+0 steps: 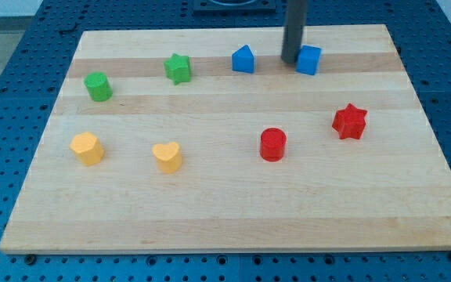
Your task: Push the blue triangle closer to the blue cube
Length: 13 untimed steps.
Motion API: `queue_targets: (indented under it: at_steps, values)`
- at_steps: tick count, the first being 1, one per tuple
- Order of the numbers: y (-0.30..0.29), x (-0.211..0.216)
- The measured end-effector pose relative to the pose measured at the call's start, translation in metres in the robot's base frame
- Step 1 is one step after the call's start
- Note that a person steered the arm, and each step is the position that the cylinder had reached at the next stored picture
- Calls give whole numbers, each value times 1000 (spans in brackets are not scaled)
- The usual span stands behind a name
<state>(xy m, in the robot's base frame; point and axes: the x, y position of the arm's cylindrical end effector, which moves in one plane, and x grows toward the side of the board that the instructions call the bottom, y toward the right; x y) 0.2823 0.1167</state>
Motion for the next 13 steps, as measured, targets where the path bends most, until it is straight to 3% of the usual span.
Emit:
queue_targets:
  at_steps: [2, 5, 7, 8, 9, 11, 13]
  values:
    - [54, 3]
    - [-56, -46]
    - [-161, -18]
    - [-157, 13]
    - [-116, 11]
    - [14, -29]
    - [19, -43]
